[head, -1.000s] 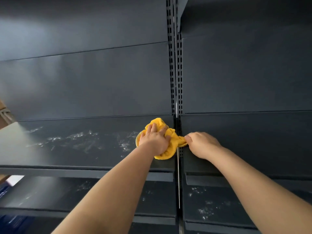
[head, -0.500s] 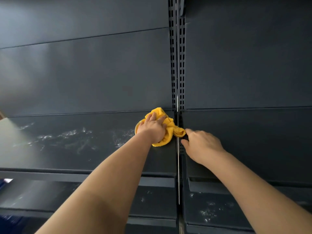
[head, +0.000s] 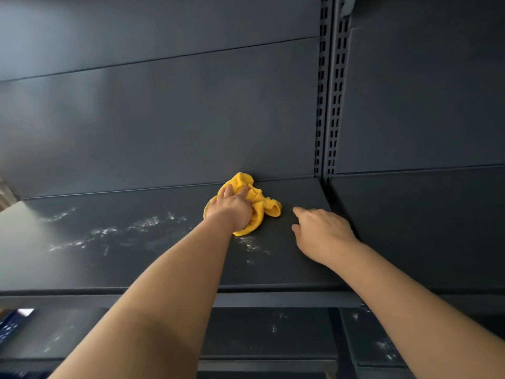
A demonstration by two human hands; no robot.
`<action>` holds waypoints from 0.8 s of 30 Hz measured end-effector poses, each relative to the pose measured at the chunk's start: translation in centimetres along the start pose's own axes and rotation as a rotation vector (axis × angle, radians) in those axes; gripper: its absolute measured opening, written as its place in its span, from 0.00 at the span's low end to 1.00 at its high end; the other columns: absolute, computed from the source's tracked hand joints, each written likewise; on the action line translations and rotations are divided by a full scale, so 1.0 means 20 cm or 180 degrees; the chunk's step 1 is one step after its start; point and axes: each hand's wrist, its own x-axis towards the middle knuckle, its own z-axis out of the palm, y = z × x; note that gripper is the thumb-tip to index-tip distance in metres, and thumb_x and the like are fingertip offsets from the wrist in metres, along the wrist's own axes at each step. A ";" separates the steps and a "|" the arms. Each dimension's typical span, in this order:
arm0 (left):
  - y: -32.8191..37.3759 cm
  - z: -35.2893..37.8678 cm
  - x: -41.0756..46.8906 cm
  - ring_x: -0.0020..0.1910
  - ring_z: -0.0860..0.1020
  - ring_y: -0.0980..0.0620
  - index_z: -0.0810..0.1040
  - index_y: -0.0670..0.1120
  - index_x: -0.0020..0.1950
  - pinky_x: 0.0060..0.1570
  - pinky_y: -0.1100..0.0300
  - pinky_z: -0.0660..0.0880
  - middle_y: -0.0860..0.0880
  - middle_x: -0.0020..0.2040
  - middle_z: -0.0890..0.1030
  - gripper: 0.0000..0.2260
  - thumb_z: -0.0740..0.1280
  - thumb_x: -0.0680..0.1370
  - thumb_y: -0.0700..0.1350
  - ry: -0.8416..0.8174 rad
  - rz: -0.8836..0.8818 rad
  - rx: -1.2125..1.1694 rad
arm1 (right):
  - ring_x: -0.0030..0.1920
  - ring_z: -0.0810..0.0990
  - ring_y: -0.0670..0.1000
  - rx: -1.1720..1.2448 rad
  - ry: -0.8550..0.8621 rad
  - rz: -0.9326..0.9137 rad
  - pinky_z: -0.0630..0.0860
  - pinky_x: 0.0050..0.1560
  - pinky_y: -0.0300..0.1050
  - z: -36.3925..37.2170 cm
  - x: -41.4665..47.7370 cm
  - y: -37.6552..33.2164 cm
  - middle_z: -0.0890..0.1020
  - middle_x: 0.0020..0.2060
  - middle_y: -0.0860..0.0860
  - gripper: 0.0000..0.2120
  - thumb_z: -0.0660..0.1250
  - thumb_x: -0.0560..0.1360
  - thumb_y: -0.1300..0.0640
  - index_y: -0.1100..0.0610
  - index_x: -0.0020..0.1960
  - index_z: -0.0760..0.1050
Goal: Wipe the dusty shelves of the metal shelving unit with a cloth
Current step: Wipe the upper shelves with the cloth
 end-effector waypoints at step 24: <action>0.10 0.03 -0.35 0.78 0.41 0.46 0.45 0.56 0.80 0.75 0.44 0.43 0.48 0.80 0.43 0.37 0.43 0.75 0.73 -0.0186 0.0203 0.0147 | 0.71 0.68 0.52 0.1223 -0.0078 0.0243 0.65 0.66 0.44 -0.03 -0.04 0.04 0.70 0.71 0.50 0.19 0.50 0.83 0.55 0.52 0.72 0.68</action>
